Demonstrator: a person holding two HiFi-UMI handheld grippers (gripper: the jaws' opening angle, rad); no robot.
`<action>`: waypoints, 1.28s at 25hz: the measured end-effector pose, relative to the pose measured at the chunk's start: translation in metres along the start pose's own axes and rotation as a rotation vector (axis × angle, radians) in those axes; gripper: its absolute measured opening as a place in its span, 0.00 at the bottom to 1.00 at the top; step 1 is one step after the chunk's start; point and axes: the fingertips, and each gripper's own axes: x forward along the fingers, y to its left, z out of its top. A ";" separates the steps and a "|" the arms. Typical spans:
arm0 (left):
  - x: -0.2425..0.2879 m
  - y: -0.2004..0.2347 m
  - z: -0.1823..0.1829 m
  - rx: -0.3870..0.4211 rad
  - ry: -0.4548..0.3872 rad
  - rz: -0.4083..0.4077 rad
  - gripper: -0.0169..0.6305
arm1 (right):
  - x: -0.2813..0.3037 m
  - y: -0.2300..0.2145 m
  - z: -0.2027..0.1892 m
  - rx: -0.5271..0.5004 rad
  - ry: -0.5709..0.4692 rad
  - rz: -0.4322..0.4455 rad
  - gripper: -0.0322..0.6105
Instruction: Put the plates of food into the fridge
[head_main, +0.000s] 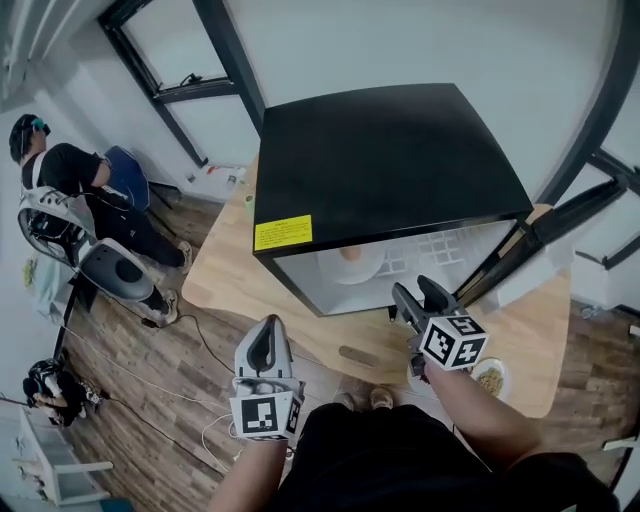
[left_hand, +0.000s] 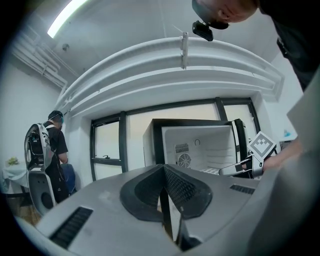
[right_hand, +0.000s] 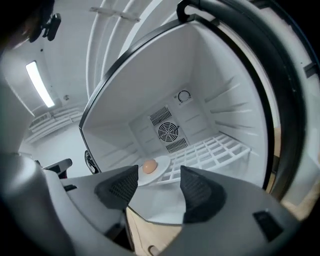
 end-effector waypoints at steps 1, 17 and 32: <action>0.002 -0.003 0.000 0.001 -0.003 -0.013 0.03 | -0.005 -0.002 0.000 0.015 -0.012 -0.003 0.49; 0.020 -0.072 -0.013 -0.021 -0.010 -0.375 0.03 | -0.131 -0.049 -0.054 0.238 -0.150 -0.311 0.49; 0.010 -0.153 -0.031 -0.039 -0.025 -0.635 0.03 | -0.237 -0.093 -0.185 0.554 -0.167 -0.580 0.47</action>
